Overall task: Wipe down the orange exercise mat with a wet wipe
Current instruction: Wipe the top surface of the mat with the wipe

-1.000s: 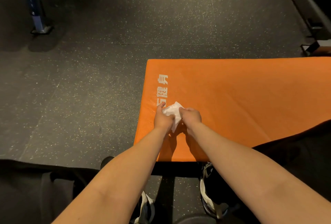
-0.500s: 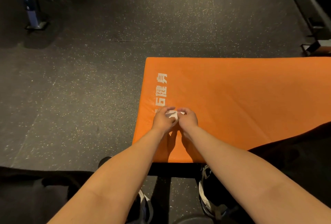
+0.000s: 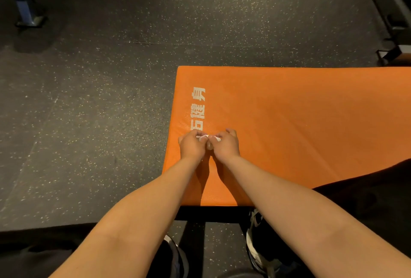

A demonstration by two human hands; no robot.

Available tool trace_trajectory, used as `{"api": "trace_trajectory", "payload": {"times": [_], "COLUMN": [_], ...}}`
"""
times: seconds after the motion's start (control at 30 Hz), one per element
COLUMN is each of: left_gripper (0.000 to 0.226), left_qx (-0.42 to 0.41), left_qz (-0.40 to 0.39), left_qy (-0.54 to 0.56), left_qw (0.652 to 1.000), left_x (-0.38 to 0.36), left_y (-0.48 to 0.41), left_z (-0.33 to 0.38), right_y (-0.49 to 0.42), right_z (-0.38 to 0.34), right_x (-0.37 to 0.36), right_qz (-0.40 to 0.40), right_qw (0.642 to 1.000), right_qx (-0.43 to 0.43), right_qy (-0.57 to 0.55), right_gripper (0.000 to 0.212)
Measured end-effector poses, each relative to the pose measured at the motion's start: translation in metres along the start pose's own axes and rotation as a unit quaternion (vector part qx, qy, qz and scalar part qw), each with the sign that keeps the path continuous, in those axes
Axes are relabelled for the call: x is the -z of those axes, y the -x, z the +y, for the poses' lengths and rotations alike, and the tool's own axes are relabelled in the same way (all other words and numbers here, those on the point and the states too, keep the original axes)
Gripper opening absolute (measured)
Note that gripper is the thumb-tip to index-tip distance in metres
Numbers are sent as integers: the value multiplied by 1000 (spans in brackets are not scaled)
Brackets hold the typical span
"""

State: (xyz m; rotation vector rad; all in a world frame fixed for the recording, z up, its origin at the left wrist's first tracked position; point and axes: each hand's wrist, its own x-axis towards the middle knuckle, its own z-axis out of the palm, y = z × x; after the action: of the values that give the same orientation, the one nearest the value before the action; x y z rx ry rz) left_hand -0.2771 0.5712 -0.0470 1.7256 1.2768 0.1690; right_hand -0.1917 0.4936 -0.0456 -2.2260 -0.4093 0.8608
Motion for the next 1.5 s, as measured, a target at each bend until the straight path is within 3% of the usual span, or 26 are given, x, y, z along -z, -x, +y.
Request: {"api": "trace_trajectory", "payload": {"times": [0.13, 0.27, 0.47, 0.6, 0.7, 0.87, 0.97, 1.1, 1.2, 1.3, 1.4, 1.5], "left_gripper": [7, 18, 33, 45, 49, 50, 53, 60, 70, 70, 68, 68], "left_qx": [2, 7, 6, 4, 16, 22, 16, -7, -6, -20, -34, -22], "left_qz": [-22, -14, -27, -31, -37, -15, -31, -25, -12, -6, -18, -29], "left_qy": [6, 35, 41, -54, -102, -128, -148, -132, -82, -60, -93, -139], "left_qw": [1000, 999, 999, 998, 994, 991, 988, 991, 997, 998, 995, 990], "left_x": [6, 12, 20, 23, 24, 17, 14, 15, 15, 16, 16, 14], "left_y": [-11, -25, -64, -93, -112, -142, -153, -157, -158, -156, -156, -155], "left_z": [7, 4, -10, -24, -33, -33, -38, -51, -56, -62, -67, -63], "right_y": [-4, -14, -55, -94, -112, -133, -160, -181, -165, -160, -182, -182], "right_z": [-9, -20, -27, -22, -23, -26, -24, -29, -30, -25, -18, -23], "right_x": [-12, -27, -50, -66, -83, -95, -88, -82, -100, -102, -89, -84], "right_qz": [-10, 1, 6, -26, -71, -128, -73, 14, -64, -147, -119, -7], "right_qw": [999, 998, 999, 993, 961, 909, 895, 927, 925, 878, 837, 898], "right_qx": [38, 46, 38, 70, 117, 227, 236, 144, 219, 325, 384, 283], "right_qy": [-15, -54, -37, 96, 238, 326, 371, 346, 304, 319, 371, 338], "right_gripper": [23, 16, 32, 46, 54, 58, 65, 70, 63, 62, 69, 68]}}
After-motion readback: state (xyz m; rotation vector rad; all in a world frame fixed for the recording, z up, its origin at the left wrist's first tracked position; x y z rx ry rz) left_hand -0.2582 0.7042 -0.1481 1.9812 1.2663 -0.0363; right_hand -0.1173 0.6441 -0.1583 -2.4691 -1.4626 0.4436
